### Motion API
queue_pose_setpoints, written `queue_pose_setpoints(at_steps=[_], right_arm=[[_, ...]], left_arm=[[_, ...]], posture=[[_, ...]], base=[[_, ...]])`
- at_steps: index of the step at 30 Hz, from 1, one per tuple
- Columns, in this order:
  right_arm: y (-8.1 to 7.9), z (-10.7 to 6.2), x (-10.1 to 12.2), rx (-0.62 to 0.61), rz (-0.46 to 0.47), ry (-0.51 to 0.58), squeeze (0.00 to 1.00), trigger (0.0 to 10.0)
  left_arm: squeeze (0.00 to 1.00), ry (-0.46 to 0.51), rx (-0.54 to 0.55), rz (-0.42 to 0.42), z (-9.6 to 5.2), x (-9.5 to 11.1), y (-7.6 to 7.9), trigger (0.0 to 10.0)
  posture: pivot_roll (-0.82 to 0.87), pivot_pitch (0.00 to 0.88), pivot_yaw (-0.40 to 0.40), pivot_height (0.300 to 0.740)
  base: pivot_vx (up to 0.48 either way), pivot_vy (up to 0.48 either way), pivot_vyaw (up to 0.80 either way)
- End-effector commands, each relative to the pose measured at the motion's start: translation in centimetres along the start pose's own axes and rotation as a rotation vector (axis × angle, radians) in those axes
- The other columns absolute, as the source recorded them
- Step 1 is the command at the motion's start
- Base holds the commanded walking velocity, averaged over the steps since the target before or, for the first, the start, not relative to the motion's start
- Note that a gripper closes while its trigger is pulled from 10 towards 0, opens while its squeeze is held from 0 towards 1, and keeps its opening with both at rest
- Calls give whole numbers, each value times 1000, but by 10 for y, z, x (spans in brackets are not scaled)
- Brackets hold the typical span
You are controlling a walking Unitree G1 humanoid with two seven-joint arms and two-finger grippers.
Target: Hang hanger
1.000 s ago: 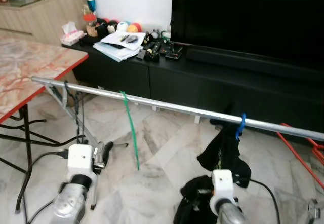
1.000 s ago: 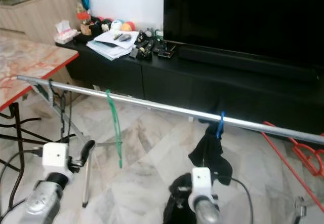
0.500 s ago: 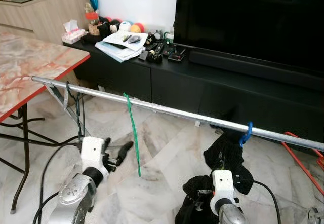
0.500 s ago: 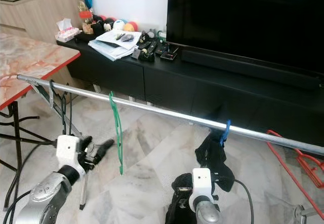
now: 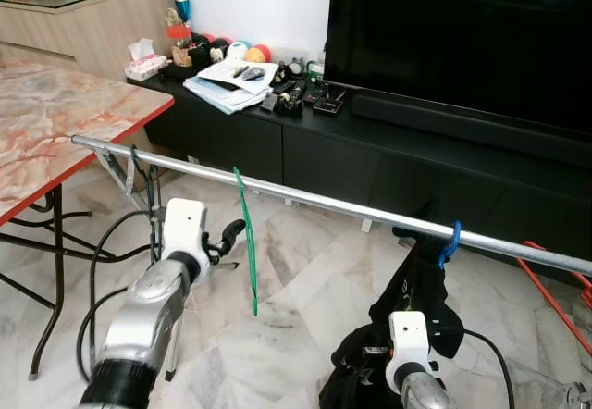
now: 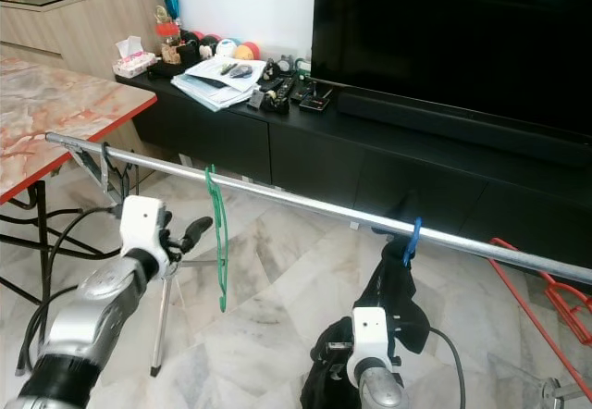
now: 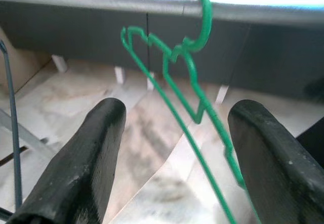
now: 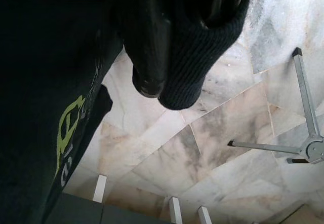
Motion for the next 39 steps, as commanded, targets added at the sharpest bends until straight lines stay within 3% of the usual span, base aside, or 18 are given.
queue_pose_setpoints(at_steps=[1, 9, 19, 39], right_arm=[[-2, 1, 2, 4, -8, 1, 0, 10000], [-2, 1, 2, 5, -11, 2, 0, 10000], [-3, 1, 2, 8, -13, 1, 0, 10000], [-3, 0, -1, 8, -13, -10, 0, 10000]], left_arm=[[0, -61, 30, 20, 5, -6, -3, 10000], [0, -81, 7, 24, 23, 0, 14, 10000], [0, -93, 129, 17, 38, 3, 6, 10000], [0, -91, 105, -8, 44, -2, 5, 9922]], posture=[[-22, 79, 30, 740], [-24, 78, 27, 740], [-26, 80, 29, 740], [-33, 70, 30, 740]], base=[[0, 0, 0], [0, 0, 0], [0, 0, 0], [0, 0, 0]])
Point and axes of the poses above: a point about 5 cm out from each wrist's last joint towards the gripper, its own z axis pointing out of the wrist towards the gripper, its own x axis along the axis of the wrist's last joint, y = z × x, the point moved 4 cm from there along z, pointing out of the wrist towards the gripper, and after that the axes turned 15 degrees about -z, right-handed, at the moved point
